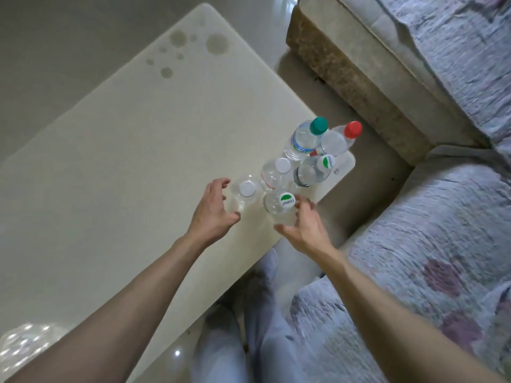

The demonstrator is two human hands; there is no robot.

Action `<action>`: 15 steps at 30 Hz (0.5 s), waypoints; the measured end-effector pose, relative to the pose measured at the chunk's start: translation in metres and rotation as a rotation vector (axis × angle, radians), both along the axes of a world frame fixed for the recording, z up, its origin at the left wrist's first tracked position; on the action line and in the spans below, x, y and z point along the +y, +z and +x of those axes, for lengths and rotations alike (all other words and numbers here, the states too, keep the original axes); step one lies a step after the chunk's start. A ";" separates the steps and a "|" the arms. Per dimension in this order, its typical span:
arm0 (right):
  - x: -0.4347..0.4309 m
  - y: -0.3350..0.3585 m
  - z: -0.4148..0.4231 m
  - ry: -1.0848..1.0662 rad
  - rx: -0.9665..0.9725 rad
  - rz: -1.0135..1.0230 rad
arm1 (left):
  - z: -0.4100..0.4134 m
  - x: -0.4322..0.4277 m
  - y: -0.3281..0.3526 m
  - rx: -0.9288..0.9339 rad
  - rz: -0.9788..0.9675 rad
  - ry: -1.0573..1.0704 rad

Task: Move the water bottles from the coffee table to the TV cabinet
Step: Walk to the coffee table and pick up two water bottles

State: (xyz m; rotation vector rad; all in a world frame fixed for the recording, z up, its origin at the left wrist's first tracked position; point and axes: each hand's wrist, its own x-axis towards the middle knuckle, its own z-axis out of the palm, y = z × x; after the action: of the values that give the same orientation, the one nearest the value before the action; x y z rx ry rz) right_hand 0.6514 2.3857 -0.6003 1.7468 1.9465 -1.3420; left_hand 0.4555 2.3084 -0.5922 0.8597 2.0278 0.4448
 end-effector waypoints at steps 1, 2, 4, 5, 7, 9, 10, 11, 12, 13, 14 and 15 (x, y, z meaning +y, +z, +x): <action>0.000 -0.008 -0.002 -0.004 0.015 0.017 | 0.002 0.002 -0.009 -0.001 0.002 -0.002; 0.000 -0.015 -0.004 -0.012 0.031 0.034 | 0.003 0.004 -0.018 -0.003 0.007 0.000; -0.001 -0.029 -0.006 -0.055 0.068 0.058 | 0.008 0.008 -0.035 -0.029 0.032 0.046; -0.002 -0.032 -0.008 -0.088 0.095 0.073 | 0.011 0.010 -0.039 -0.050 0.060 0.083; -0.002 -0.042 -0.011 -0.126 0.149 0.112 | 0.016 0.013 -0.048 -0.077 0.123 0.168; -0.003 -0.050 -0.012 -0.140 0.190 0.146 | 0.022 0.016 -0.054 -0.087 0.180 0.243; -0.004 -0.053 -0.012 -0.150 0.199 0.154 | 0.023 0.016 -0.056 -0.087 0.194 0.269; -0.005 -0.055 -0.012 -0.160 0.201 0.157 | 0.025 0.016 -0.058 -0.082 0.202 0.286; -0.006 -0.056 -0.011 -0.171 0.195 0.153 | 0.027 0.015 -0.058 -0.072 0.204 0.296; -0.006 -0.056 -0.010 -0.182 0.183 0.143 | 0.029 0.014 -0.058 -0.066 0.207 0.306; -0.006 -0.055 -0.009 -0.195 0.172 0.134 | 0.031 0.011 -0.056 -0.064 0.209 0.324; -0.005 -0.053 -0.009 -0.213 0.166 0.125 | 0.034 0.007 -0.053 -0.064 0.213 0.351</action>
State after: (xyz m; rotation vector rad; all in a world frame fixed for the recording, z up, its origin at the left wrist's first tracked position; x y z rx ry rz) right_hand 0.6426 2.3807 -0.6536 2.0095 2.0167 -1.5079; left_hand 0.4892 2.3154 -0.6456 0.6021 2.1018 0.8852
